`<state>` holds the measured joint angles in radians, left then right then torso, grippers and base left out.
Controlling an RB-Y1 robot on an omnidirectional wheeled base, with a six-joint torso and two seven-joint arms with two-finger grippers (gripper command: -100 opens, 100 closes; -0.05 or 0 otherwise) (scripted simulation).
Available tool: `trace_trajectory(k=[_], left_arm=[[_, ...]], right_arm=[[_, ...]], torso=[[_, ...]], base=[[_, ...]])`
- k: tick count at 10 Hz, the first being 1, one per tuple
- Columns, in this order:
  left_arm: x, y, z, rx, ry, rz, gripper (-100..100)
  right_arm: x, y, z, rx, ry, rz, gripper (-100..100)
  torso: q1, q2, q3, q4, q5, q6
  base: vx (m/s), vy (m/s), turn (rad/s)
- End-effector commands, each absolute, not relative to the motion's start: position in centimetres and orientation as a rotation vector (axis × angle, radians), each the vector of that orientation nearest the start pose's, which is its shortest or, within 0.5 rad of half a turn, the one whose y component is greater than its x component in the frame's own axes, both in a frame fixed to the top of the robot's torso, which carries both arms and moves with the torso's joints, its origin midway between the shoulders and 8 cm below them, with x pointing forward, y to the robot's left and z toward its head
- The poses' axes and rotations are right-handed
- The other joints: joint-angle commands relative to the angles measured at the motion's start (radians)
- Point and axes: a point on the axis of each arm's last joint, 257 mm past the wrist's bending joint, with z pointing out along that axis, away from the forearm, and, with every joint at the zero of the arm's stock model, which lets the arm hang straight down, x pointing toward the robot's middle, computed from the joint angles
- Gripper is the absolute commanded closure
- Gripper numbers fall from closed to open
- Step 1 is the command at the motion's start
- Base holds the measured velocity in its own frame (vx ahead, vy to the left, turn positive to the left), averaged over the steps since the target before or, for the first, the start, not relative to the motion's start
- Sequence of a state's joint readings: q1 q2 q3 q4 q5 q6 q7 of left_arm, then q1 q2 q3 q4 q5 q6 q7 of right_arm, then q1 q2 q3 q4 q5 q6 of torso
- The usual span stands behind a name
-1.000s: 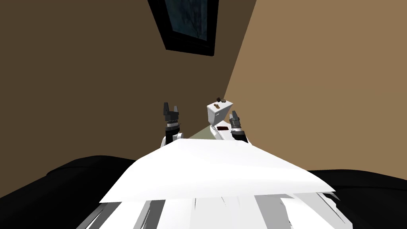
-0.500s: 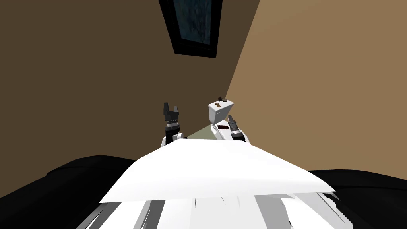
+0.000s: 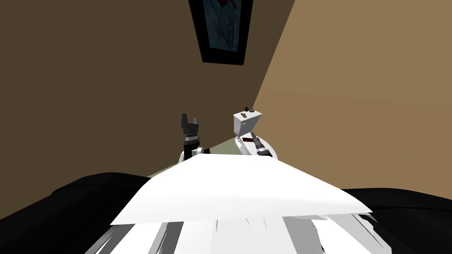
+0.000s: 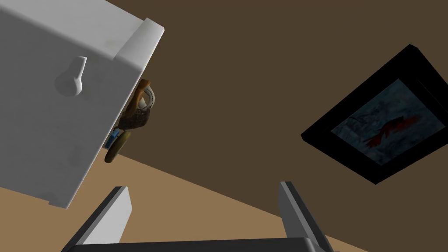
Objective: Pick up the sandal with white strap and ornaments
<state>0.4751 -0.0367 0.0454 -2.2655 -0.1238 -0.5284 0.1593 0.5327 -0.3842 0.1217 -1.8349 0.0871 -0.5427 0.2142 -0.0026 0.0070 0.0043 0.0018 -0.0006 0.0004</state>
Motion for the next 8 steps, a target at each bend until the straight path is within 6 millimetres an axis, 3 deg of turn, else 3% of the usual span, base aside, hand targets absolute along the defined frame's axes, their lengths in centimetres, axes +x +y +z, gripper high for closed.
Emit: trace_trajectory(k=[1, 2, 3, 4, 8], left_arm=[[34.4, 27.9, 3.0, -0.633, 0.593, -1.344, 0], [34.4, 27.9, 3.1, -0.633, 0.593, -1.344, 0], [34.4, 27.9, 3.0, -0.633, 0.593, -1.344, 0], [34.4, 27.9, 3.1, -0.633, 0.593, -1.344, 0], [34.4, 27.9, 3.1, -0.633, 0.593, -1.344, 0]], right_arm=[[36.2, -25.9, -23.1, 0.457, 1.43, 0.959, -100], [36.1, -26.3, -24.1, 0.471, 1.448, 0.948, -100], [35.4, -26.9, -26.4, 0.436, 1.519, 0.913, -100], [35.3, -27.2, -26.9, 0.443, 1.529, 0.907, -100], [33.3, -29.9, -32.3, 0.386, 1.693, 0.816, -100]], torso=[[0.0, 0.0, 0.0, 0.0, 0.0, 0.0], [0.001, 0.0, 0.0, 0.0, 0.0, -0.001], [0.001, -0.001, -0.001, 0.0, 0.0, 0.0], [0.0, 0.0, 0.0, 0.0, 0.0, -0.001], [0.0, -0.001, -0.001, 0.0, 0.0, -0.001]], base=[[-0.107, 0.007, 0.174], [-0.094, 0.0, 0.11], [-0.126, -0.004, 0.228], [-0.1, -0.002, 0.1], [-0.093, 0.008, 0.172]])
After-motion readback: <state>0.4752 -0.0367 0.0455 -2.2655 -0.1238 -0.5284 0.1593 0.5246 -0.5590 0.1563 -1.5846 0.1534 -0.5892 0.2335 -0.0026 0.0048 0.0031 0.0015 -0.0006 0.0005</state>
